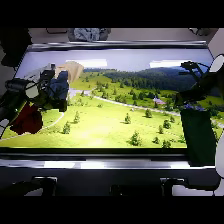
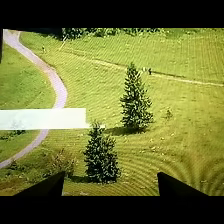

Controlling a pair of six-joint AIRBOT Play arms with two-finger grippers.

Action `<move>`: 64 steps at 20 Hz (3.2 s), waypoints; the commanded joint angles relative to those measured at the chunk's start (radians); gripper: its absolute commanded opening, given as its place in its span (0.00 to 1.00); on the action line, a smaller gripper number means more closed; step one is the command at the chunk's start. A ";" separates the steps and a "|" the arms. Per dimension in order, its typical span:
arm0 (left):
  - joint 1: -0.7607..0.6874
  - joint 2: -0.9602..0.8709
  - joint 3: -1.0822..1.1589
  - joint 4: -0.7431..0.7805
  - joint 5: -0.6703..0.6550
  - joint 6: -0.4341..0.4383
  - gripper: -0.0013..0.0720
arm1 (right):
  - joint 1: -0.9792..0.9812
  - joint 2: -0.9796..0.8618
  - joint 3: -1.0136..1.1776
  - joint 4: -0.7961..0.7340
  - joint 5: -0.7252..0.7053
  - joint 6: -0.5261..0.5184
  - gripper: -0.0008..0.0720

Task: Fold the shirts.

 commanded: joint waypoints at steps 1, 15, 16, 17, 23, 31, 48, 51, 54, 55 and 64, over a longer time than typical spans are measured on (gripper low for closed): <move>0.000 0.001 0.000 0.000 0.000 0.000 0.99 | 0.000 0.000 0.001 0.000 0.000 0.000 0.95; 0.000 0.000 0.000 -0.001 0.003 -0.003 0.99 | 0.000 0.000 0.001 0.000 -0.048 0.015 0.95; 0.000 -0.003 -0.001 -0.005 0.031 -0.011 0.99 | 0.000 -0.001 0.001 0.000 -0.097 0.015 0.95; -0.002 -0.007 -0.001 -0.006 0.070 -0.011 0.99 | 0.000 -0.001 0.001 -0.001 -0.145 0.015 0.95; 0.039 -0.052 0.055 -0.022 0.351 -0.044 1.00 | 0.000 -0.001 0.001 0.011 -0.340 0.016 0.93; 0.368 -0.608 0.780 -0.024 -0.124 -0.071 1.00 | 0.000 -0.008 0.001 0.115 -0.366 0.015 0.93; 0.253 -0.331 0.751 -0.227 0.057 0.163 0.06 | 0.000 0.069 0.006 0.132 -0.324 -0.090 0.92; 0.086 -0.054 0.699 -0.295 0.103 0.230 0.06 | 0.000 0.213 0.006 0.132 -0.304 -0.090 0.93; -0.150 0.096 0.614 -0.311 0.121 0.227 0.06 | 0.000 0.360 0.006 0.130 -0.240 -0.090 0.93; -0.236 0.112 0.585 -0.310 0.122 0.227 0.06 | 0.000 0.402 0.006 0.129 -0.217 -0.090 0.93; -0.455 -0.077 0.087 -0.243 0.146 0.140 0.06 | 0.000 0.512 -0.015 0.122 0.005 -0.086 0.92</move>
